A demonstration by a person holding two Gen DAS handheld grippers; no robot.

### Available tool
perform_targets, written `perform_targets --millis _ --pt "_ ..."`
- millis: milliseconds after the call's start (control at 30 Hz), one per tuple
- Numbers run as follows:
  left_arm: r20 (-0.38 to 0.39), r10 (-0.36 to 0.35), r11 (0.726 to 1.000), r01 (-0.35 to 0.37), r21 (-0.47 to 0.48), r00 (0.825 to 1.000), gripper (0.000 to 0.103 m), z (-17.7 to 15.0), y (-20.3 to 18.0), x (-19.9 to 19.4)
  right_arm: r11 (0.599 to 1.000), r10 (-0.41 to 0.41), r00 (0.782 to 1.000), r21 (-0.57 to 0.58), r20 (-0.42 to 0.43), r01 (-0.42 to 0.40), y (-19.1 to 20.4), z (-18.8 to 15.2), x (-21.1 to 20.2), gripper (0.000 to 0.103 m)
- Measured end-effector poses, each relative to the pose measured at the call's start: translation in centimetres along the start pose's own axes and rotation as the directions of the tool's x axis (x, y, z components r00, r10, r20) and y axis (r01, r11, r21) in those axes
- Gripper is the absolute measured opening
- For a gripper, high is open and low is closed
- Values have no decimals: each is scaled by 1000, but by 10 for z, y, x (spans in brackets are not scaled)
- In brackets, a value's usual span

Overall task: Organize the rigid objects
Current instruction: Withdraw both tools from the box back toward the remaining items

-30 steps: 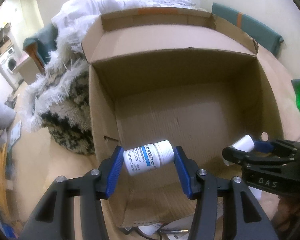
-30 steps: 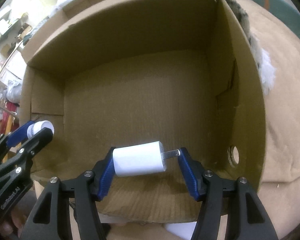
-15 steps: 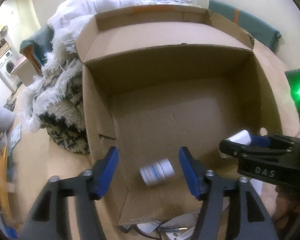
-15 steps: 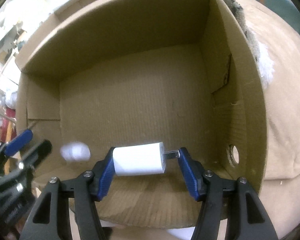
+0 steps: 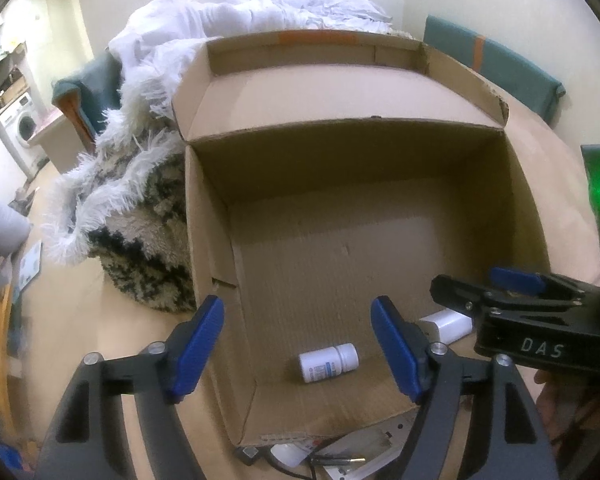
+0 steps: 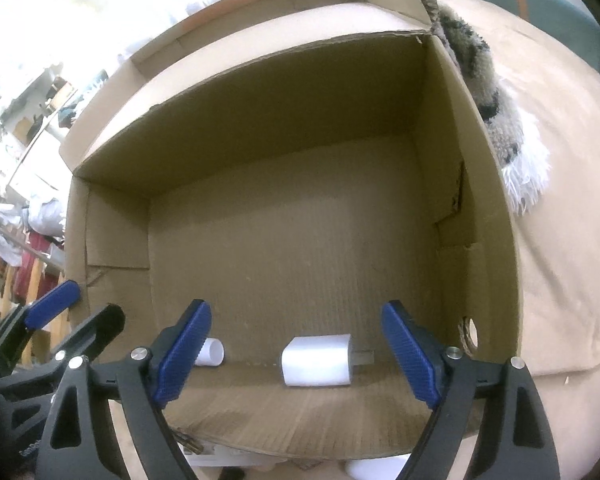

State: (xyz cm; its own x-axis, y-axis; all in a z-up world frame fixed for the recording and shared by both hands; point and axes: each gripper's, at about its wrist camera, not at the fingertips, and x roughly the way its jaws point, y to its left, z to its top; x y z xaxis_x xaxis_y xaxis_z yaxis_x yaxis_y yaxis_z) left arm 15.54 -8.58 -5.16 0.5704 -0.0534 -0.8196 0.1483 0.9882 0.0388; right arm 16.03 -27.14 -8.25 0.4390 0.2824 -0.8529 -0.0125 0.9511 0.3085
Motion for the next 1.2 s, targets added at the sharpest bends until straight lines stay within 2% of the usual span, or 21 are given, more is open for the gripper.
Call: perform_targets --millis 367,633,767,1200 --pt "26 -14 999 15 -41 1000 74 0 10 -29 999 22 998 24 60 -24 -4 -6 -16 93" --pt "27 -20 992 23 -128 999 74 -19 31 -49 1000 -1 994 -18 110 3 1 -22 -47 93" --pt "13 5 987 -3 -158 1000 74 -34 41 -55 998 -16 991 -50 132 22 8 -31 -59 93" --pt "-88 23 938 -51 -342 996 74 -79 81 -49 1000 -11 999 -11 51 12 0 -87 -73 93"
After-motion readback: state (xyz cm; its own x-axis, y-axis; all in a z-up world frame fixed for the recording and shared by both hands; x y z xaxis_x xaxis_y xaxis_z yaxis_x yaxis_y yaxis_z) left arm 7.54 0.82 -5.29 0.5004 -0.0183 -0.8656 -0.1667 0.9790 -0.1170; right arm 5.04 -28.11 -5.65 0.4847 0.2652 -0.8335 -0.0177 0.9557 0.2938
